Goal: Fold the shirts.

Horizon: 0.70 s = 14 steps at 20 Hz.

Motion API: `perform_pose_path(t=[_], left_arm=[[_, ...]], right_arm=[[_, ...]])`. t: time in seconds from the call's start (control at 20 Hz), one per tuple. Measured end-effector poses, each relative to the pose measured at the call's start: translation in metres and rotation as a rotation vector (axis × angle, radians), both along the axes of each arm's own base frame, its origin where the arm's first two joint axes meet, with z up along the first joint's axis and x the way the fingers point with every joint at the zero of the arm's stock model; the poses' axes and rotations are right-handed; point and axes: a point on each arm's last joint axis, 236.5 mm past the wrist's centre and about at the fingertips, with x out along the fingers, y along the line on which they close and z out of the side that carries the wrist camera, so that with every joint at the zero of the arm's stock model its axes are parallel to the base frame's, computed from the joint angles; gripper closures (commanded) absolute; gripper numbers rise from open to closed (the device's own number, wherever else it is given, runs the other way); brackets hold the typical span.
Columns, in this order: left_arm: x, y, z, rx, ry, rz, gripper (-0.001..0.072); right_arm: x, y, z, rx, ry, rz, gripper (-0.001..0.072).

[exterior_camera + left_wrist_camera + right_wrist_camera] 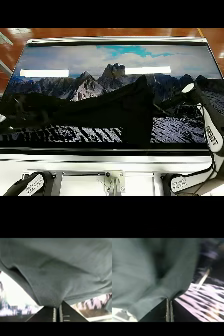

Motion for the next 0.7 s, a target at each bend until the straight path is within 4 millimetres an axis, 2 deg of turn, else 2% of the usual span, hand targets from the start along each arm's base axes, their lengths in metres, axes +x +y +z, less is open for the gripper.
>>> perform_pose_path(t=[0.05, 0.15, 0.25, 0.3, 0.35, 0.4, 0.45, 0.5, 0.55, 0.6, 0.7], left_arm=[[0.012, 0.005, 0.025, 0.031, -0.062, -0.009, 0.0664], [0.038, 0.017, 0.099, 0.116, -0.242, -0.025, 0.0663], [0.053, 0.023, 0.205, 0.219, -0.483, -0.028, 0.0663], [0.052, 0.023, 0.26, 0.266, -0.603, -0.023, 0.0663], [0.044, 0.02, 0.314, 0.307, -0.719, -0.014, 0.0663], [0.029, 0.016, 0.369, 0.346, -0.836, 0.004, 0.0663], [0.012, 0.011, 0.413, 0.376, -0.929, 0.025, 0.0663], [-0.01, 0.005, 0.453, 0.398, -1.019, 0.043, 0.0663], [-0.033, -0.004, 0.484, 0.416, -1.092, 0.051, 0.0663], [-0.054, -0.012, 0.505, 0.43, -1.142, 0.052, 0.0663], [-0.092, -0.024, 0.527, 0.462, -1.194, 0.057, 0.0662]], right_arm=[[0.012, 0.0, 0.025, -0.01, -0.088, 0.03, 0.0658], [0.043, -0.003, 0.11, -0.054, -0.351, 0.077, 0.0658], [0.063, -0.009, 0.218, -0.132, -0.648, 0.082, 0.0658], [0.065, -0.015, 0.287, -0.188, -0.825, 0.059, 0.0658], [0.059, -0.022, 0.351, -0.244, -0.987, 0.024, 0.0658], [0.04, -0.027, 0.418, -0.297, -1.148, -0.012, 0.0658], [0.013, -0.028, 0.477, -0.335, -1.293, -0.043, 0.0658], [-0.018, -0.029, 0.521, -0.367, -1.4, -0.069, 0.0658], [-0.052, -0.03, 0.557, -0.4, -1.487, -0.095, 0.0658], [-0.082, -0.031, 0.582, -0.424, -1.548, -0.126, 0.0658], [-0.139, -0.038, 0.609, -0.482, -1.608, -0.183, 0.0658]])
